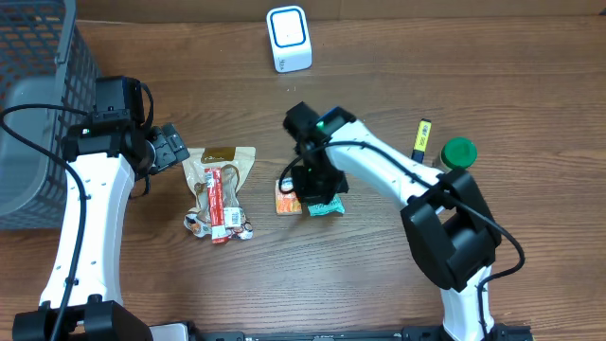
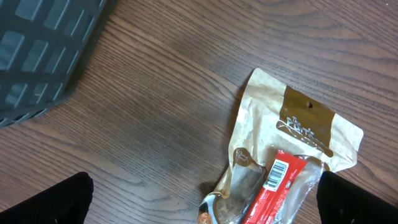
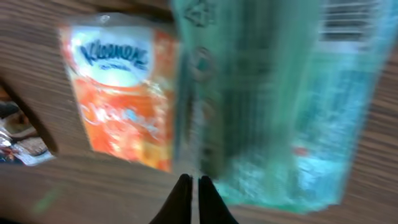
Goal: Scan the item barcode
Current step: 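Move the right gripper left onto the green wipes pack and grasp it, then lift the wipes pack with the right gripper and rotate it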
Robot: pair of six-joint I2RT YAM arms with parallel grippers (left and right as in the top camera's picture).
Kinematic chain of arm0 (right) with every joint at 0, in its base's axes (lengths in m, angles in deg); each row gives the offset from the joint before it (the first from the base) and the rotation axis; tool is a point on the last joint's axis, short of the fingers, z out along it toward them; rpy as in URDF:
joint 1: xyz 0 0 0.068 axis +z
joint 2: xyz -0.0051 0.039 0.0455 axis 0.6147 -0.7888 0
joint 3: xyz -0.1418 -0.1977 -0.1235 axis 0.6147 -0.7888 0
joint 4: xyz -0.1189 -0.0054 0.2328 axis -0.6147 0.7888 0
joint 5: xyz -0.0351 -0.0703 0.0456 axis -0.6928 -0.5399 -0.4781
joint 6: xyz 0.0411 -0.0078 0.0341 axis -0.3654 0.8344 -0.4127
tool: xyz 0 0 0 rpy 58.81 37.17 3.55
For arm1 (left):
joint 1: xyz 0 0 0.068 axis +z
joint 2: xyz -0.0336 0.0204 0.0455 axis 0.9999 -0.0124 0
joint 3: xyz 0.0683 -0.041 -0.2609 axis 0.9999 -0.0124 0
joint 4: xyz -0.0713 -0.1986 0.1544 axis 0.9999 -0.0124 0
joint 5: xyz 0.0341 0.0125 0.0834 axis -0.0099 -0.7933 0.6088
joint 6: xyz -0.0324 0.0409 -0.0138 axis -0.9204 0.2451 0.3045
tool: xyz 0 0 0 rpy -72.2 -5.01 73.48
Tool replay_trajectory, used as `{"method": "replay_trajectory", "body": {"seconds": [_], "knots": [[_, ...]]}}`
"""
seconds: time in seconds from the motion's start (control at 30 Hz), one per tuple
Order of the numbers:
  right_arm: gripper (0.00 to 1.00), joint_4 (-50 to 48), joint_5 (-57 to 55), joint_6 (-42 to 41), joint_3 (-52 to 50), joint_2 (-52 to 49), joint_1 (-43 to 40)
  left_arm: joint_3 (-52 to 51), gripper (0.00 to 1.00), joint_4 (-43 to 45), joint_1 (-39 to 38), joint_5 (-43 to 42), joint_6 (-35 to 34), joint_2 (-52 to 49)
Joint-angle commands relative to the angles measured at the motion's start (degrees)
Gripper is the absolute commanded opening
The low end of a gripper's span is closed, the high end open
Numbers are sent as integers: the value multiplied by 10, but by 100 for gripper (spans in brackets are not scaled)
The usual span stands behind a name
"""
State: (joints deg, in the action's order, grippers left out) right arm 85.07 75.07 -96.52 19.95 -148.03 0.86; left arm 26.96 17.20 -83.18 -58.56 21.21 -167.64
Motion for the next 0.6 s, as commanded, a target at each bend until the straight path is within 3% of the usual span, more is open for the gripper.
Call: {"method": "replay_trajectory", "body": {"seconds": [0.0, 0.23, 0.57], "knots": [[4, -14, -18, -48, -20, 14, 16, -1, 100, -1, -2, 6, 2, -3], [4, -17, -90, -56, -50, 15, 20, -1, 100, -1, -2, 6, 2, -3], [6, 3, -360, -46, -53, 14, -12, -1, 100, -1, -2, 6, 2, -3]]}}
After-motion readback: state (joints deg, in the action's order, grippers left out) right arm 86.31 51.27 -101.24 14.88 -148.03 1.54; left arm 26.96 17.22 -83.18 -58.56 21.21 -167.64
